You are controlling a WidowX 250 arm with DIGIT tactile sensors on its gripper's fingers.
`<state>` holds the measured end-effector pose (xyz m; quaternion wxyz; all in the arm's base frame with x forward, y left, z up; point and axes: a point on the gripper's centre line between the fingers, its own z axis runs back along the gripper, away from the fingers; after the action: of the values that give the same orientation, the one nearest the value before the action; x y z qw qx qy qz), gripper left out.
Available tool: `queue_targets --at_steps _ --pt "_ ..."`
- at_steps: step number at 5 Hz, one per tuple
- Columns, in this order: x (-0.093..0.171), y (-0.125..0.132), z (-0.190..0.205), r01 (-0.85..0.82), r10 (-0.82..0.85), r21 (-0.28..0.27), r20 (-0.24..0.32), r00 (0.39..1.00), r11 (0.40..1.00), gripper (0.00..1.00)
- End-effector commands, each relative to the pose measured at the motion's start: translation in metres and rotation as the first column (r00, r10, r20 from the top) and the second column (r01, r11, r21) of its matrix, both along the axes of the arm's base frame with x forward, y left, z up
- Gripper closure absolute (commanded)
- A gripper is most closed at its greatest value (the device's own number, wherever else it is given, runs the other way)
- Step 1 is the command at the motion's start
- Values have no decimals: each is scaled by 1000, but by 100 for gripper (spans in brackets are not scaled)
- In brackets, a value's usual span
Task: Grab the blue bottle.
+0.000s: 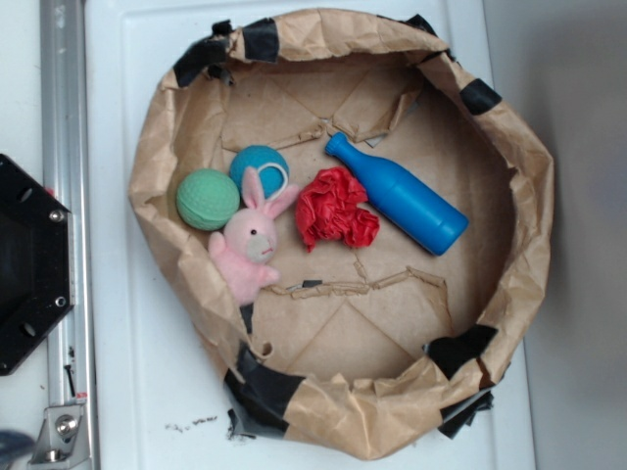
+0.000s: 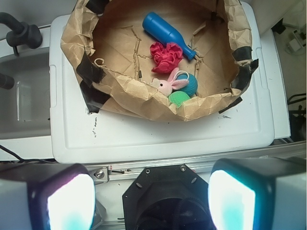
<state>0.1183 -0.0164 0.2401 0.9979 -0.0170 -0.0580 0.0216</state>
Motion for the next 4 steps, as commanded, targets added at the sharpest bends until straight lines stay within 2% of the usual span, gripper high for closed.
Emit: queue_targets --at_steps 1,2,3,4 --pt "107 31 -74 92 -104 57 269 958 994 0" --pt "157 39 -83 118 -136 80 291 947 990 0" --pt "208 40 -118 193 -218 116 267 939 974 0" --pt "243 28 -151 281 -310 143 263 913 949 0"
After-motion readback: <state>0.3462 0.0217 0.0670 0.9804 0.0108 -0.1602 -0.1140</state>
